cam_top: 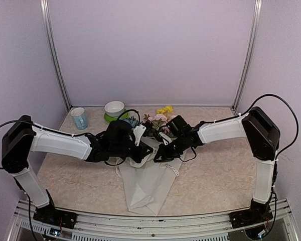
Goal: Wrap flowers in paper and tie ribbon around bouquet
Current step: Cross the ribbon over the folded bouquet.
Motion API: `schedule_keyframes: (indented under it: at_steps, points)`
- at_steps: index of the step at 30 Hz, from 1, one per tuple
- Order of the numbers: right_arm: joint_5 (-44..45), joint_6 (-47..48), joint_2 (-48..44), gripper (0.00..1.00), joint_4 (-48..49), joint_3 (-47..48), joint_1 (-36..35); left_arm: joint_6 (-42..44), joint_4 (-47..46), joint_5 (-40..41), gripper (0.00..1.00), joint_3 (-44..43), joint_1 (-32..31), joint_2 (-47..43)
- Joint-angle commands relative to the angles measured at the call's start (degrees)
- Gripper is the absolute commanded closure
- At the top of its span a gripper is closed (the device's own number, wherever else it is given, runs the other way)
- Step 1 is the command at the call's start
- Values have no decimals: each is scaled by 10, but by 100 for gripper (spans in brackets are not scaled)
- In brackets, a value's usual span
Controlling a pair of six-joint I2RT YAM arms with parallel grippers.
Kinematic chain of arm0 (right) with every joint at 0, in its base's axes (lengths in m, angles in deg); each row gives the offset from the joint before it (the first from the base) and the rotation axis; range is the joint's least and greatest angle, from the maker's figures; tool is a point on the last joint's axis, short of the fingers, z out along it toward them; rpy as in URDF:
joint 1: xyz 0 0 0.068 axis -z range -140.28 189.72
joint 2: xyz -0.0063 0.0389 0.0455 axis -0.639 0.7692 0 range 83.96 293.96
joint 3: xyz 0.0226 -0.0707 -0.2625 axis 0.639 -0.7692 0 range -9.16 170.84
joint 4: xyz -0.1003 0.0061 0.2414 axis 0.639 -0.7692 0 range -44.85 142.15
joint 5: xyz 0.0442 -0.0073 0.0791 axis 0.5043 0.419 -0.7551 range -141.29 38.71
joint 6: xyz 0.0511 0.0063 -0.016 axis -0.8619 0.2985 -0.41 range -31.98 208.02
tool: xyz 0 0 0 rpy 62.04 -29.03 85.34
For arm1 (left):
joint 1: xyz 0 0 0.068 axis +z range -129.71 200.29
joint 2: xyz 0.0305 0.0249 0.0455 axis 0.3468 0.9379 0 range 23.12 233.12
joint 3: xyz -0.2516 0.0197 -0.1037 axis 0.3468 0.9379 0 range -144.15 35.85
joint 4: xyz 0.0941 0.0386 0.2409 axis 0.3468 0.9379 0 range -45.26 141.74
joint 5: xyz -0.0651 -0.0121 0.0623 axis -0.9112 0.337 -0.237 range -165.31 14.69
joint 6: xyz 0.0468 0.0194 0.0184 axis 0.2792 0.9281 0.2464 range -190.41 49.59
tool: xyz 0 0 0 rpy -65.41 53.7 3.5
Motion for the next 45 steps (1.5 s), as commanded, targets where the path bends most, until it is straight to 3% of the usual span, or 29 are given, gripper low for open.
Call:
schedule_keyframes:
  at_steps: [1,9,16,22,25,33,45]
  points:
    - [-53,4,-3,100,57,-25,-1,128,26,33,100,-77,-3,-63]
    - [-76,-1,2,100,94,-43,-1,220,49,38,100,-134,-4,-63]
    - [-81,-13,1,100,106,-55,0,291,5,29,99,-128,-15,-80]
    - [-92,-27,-8,100,126,-68,-1,294,9,50,100,-184,-13,-23]
    - [-84,-29,-6,89,126,-71,-1,291,-4,50,100,-205,-13,-14]
    - [-74,-29,-3,74,121,-81,-3,301,11,44,100,-252,-12,-34]
    - [-80,-30,8,62,123,-72,-10,321,-15,27,100,-231,-45,-116]
